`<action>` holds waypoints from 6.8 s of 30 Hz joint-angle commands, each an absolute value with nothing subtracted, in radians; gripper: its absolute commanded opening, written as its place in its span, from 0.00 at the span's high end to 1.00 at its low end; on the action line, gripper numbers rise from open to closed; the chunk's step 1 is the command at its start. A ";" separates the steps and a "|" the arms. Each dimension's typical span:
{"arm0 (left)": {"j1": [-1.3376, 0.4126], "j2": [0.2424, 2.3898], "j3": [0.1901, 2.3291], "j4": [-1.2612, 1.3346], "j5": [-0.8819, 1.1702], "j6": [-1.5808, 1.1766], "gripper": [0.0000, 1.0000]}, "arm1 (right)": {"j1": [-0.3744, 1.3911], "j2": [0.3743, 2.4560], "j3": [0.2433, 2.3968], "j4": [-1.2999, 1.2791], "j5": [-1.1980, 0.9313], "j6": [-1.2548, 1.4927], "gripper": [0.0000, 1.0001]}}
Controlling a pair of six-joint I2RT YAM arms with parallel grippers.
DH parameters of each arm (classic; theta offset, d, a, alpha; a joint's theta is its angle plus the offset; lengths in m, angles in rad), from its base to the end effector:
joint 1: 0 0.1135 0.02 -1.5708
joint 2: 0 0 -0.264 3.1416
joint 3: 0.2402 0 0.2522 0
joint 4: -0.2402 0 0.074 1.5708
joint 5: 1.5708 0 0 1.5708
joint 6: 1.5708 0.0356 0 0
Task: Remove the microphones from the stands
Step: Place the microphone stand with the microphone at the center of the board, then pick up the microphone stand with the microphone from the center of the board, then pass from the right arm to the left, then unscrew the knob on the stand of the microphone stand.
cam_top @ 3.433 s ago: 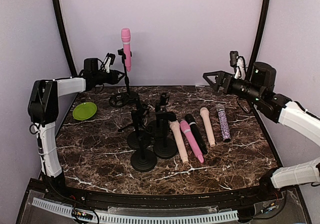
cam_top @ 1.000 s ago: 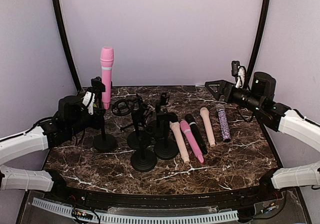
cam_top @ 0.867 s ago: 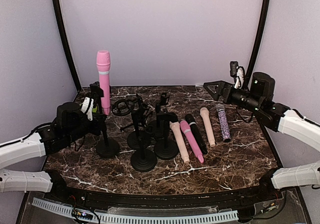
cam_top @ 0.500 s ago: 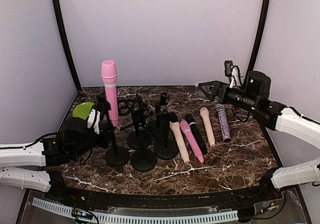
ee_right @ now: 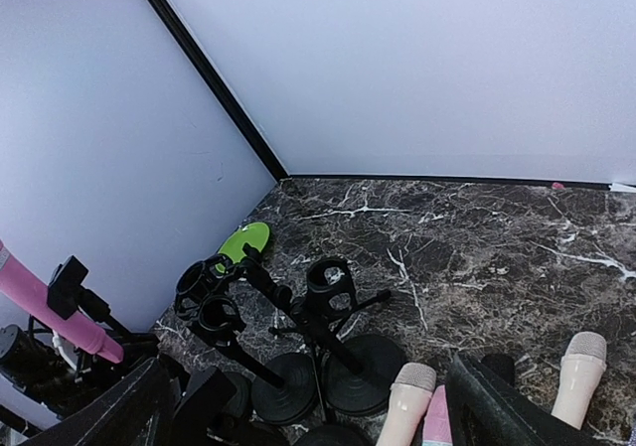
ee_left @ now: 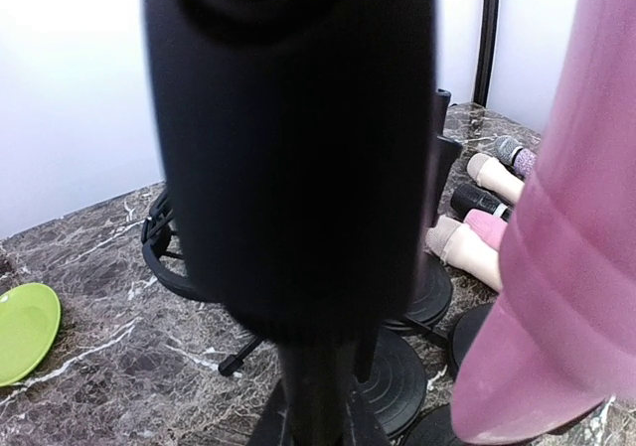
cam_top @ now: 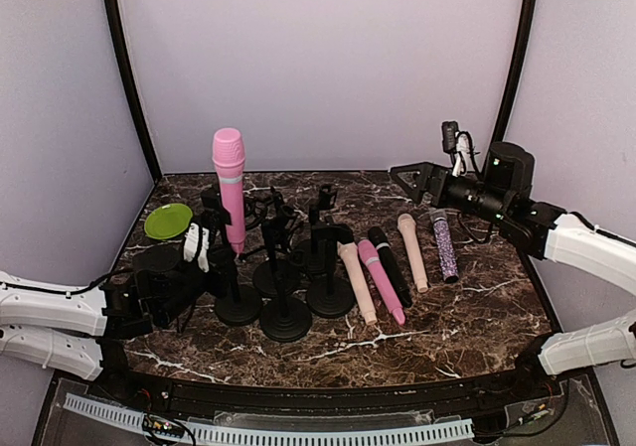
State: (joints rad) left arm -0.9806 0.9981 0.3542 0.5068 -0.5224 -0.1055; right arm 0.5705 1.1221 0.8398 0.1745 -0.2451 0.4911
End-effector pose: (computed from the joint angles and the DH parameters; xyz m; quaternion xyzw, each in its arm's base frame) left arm 0.1331 -0.1669 0.2220 0.1549 0.7316 -0.1613 0.6440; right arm 0.2187 0.1506 0.3291 -0.1109 0.7348 0.4141 0.5257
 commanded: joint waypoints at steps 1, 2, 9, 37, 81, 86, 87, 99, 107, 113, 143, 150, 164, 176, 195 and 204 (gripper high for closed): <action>-0.986 1.023 0.356 0.549 -0.548 -0.123 1.00 | 0.586 1.135 0.888 0.228 -0.254 0.486 0.03; -0.987 1.023 0.359 0.537 -0.553 -0.137 0.98 | 0.588 1.140 0.897 0.229 -0.258 0.487 0.03; -0.986 0.969 0.392 0.377 -0.561 -0.193 0.47 | 0.617 1.197 1.003 0.228 -0.314 0.471 0.01; -0.709 0.699 0.618 -0.303 -0.011 -0.260 0.26 | 1.130 1.400 1.231 0.267 0.024 0.254 0.01; -0.707 0.782 0.162 0.476 0.123 -0.226 0.23 | 1.074 1.753 1.658 0.403 -0.164 0.355 1.00; -0.708 0.893 0.161 0.532 -0.017 -0.194 0.24 | 1.059 1.741 1.641 0.429 -0.198 0.383 1.00; -0.708 0.906 0.161 0.540 -0.035 -0.194 0.24 | 1.059 1.740 1.640 0.431 -0.200 0.385 1.00; -0.708 1.100 0.129 0.726 0.044 -0.175 0.64 | 1.042 1.733 1.635 0.422 -0.165 0.412 1.00; -0.708 1.049 0.090 0.707 0.086 -0.140 0.88 | 1.023 1.724 1.614 0.422 -0.103 0.446 0.99; -0.708 1.026 0.114 0.670 0.104 -0.125 1.00 | 1.012 1.721 1.607 0.432 -0.115 0.461 0.99; -0.708 0.797 0.754 0.047 0.278 -0.131 1.00 | 0.974 1.505 1.414 0.390 -0.228 0.301 0.07; -0.709 0.971 0.975 0.050 0.418 -0.091 1.00 | 0.975 1.473 1.296 0.477 -0.338 0.353 0.18; -0.708 0.987 0.819 0.334 0.457 -0.046 1.00 | 1.099 1.642 1.352 0.515 -0.060 0.376 0.47; -0.707 0.972 0.793 0.320 0.418 -0.037 1.00 | 1.146 1.720 1.434 0.467 0.041 0.339 0.54; -0.708 0.993 0.815 0.313 0.508 -0.060 1.00 | 1.113 1.673 1.433 0.400 -0.074 0.302 0.92; -0.708 1.008 0.835 0.331 0.719 -0.061 1.00 | 1.021 1.616 1.393 0.481 -0.594 0.372 0.94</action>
